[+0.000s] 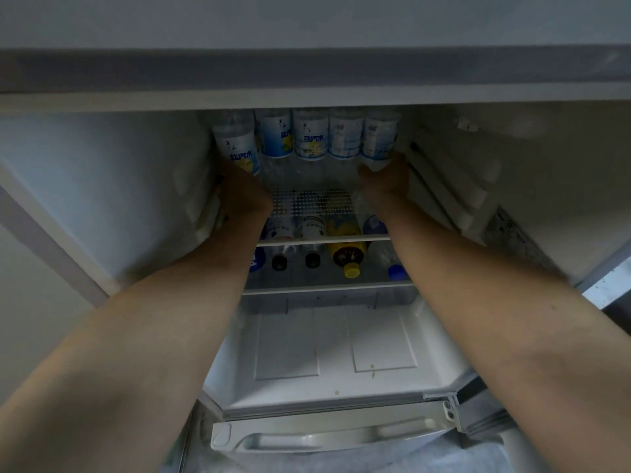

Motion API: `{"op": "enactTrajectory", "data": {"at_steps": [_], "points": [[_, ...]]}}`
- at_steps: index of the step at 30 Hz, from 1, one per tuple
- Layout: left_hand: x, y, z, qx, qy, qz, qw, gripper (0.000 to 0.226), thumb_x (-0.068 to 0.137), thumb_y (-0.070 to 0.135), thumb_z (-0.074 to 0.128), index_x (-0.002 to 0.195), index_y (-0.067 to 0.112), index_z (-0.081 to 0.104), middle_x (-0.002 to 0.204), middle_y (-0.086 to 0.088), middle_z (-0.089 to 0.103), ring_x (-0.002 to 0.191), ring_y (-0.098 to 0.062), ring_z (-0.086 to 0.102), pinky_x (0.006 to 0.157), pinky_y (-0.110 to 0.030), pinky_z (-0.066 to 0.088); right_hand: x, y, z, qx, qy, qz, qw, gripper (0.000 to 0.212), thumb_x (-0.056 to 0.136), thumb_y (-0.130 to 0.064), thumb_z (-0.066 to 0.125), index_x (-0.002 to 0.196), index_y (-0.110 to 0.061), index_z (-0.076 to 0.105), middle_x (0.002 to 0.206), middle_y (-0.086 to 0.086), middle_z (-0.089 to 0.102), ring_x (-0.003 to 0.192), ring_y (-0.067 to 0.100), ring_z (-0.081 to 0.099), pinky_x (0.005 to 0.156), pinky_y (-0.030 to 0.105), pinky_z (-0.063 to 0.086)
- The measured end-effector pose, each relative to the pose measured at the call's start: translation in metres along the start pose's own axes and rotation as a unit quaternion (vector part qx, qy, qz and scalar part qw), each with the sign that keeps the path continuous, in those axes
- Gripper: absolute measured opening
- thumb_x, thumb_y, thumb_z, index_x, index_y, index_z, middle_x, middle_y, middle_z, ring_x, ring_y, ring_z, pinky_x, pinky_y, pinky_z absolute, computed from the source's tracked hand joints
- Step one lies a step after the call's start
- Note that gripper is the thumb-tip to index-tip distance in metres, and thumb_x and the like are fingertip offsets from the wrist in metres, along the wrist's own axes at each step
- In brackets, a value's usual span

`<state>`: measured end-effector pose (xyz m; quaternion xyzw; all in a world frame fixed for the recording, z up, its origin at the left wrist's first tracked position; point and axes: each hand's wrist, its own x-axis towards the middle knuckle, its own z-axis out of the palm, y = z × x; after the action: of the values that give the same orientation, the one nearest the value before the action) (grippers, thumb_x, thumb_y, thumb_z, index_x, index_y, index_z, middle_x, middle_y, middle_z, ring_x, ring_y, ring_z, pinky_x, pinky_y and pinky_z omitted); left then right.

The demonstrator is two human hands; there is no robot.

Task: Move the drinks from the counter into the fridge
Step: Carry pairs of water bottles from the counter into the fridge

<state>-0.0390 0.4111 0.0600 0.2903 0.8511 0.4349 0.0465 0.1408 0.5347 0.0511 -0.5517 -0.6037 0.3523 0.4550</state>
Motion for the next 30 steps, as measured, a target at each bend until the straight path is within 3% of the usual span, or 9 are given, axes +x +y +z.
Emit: {"op": "enactTrajectory", "data": {"at_steps": [4, 7, 11, 15, 18, 20, 23, 25, 30], "points": [[-0.035, -0.006, 0.003, -0.092, 0.037, 0.030, 0.995, 0.074, 0.099, 0.009, 0.052, 0.157, 0.006, 0.007, 0.153, -0.015, 0.040, 0.137, -0.027, 0.043, 0.108, -0.023, 0.032, -0.014, 0.001, 0.005, 0.067, 0.038, -0.010, 0.997, 0.067, 0.091, -0.022, 0.069, 0.149, -0.010, 0.038, 0.143, 0.013, 0.049, 0.128, 0.024, 0.050, 0.102, 0.026, 0.041], [-0.066, -0.011, 0.003, -0.158, 0.065, 0.097, 0.980, 0.061, 0.097, 0.003, 0.052, 0.152, -0.001, 0.026, 0.150, -0.020, 0.044, 0.138, -0.028, 0.043, 0.109, -0.016, 0.027, -0.033, 0.000, 0.008, 0.137, 0.078, -0.032, 0.987, 0.047, 0.091, -0.012, 0.066, 0.135, -0.008, 0.053, 0.122, 0.006, 0.060, 0.111, 0.018, 0.058, 0.093, 0.022, 0.048], [-0.097, -0.024, 0.008, -0.274, 0.073, 0.165, 0.944, 0.037, 0.090, -0.006, 0.053, 0.127, -0.012, 0.049, 0.121, -0.026, 0.058, 0.101, -0.018, 0.056, 0.084, -0.004, 0.039, -0.066, 0.004, 0.001, 0.179, 0.097, -0.067, 0.977, 0.023, 0.089, -0.005, 0.060, 0.111, -0.003, 0.064, 0.096, -0.001, 0.061, 0.089, 0.009, 0.058, 0.069, 0.002, 0.041], [-0.130, -0.032, 0.003, -0.341, 0.042, 0.173, 0.923, 0.033, 0.092, -0.002, 0.053, 0.124, 0.003, 0.049, 0.106, 0.001, 0.061, 0.088, -0.013, 0.057, 0.071, -0.009, 0.043, -0.113, 0.012, -0.027, 0.207, 0.073, -0.099, 0.971, 0.011, 0.088, -0.011, 0.065, 0.091, -0.022, 0.066, 0.084, -0.008, 0.066, 0.078, -0.001, 0.061, 0.070, 0.020, 0.049], [-0.165, -0.040, -0.006, -0.377, 0.017, 0.240, 0.894, 0.032, 0.091, 0.002, 0.055, 0.116, 0.022, 0.050, 0.106, -0.016, 0.060, 0.089, -0.027, 0.060, 0.074, -0.022, 0.050, -0.152, 0.021, -0.060, 0.258, 0.034, -0.052, 0.964, 0.010, 0.088, -0.022, 0.066, 0.088, -0.032, 0.066, 0.086, 0.000, 0.069, 0.082, 0.017, 0.065, 0.070, 0.036, 0.053], [-0.193, -0.042, -0.012, -0.404, -0.008, 0.251, 0.880, 0.033, 0.092, 0.006, 0.055, 0.112, 0.031, 0.050, 0.106, -0.027, 0.057, 0.082, -0.034, 0.061, 0.070, -0.030, 0.054, -0.180, 0.033, -0.086, 0.271, 0.023, -0.023, 0.962, 0.008, 0.089, -0.024, 0.068, 0.092, -0.031, 0.068, 0.089, 0.007, 0.067, 0.080, 0.018, 0.064, 0.063, 0.028, 0.054], [-0.244, -0.045, -0.016, -0.429, -0.059, 0.277, 0.858, 0.032, 0.095, 0.006, 0.054, 0.114, 0.031, 0.049, 0.096, -0.028, 0.058, 0.063, -0.022, 0.060, 0.059, -0.026, 0.054, -0.230, 0.061, -0.129, 0.248, 0.025, 0.012, 0.968, 0.010, 0.090, -0.023, 0.068, 0.095, -0.032, 0.069, 0.099, 0.018, 0.066, 0.085, 0.028, 0.065, 0.065, 0.023, 0.055], [-0.284, -0.048, -0.015, -0.438, -0.104, 0.288, 0.845, 0.034, 0.096, 0.002, 0.052, 0.116, 0.030, 0.049, 0.088, -0.023, 0.059, 0.058, -0.017, 0.058, 0.057, -0.025, 0.053, -0.269, 0.082, -0.159, 0.249, 0.055, 0.042, 0.966, 0.010, 0.088, -0.022, 0.068, 0.092, -0.032, 0.070, 0.095, 0.020, 0.065, 0.076, 0.024, 0.064, 0.062, 0.024, 0.054], [-0.386, -0.073, -0.011, -0.435, -0.238, 0.286, 0.820, 0.032, 0.096, 0.010, 0.053, 0.114, 0.036, 0.051, 0.073, -0.008, 0.060, 0.060, -0.023, 0.059, 0.059, -0.037, 0.054, -0.375, 0.140, -0.237, 0.241, 0.170, 0.102, 0.950, 0.007, 0.093, -0.010, 0.067, 0.093, -0.017, 0.069, 0.071, 0.001, 0.065, 0.061, 0.011, 0.059, 0.056, 0.025, 0.050]]}}
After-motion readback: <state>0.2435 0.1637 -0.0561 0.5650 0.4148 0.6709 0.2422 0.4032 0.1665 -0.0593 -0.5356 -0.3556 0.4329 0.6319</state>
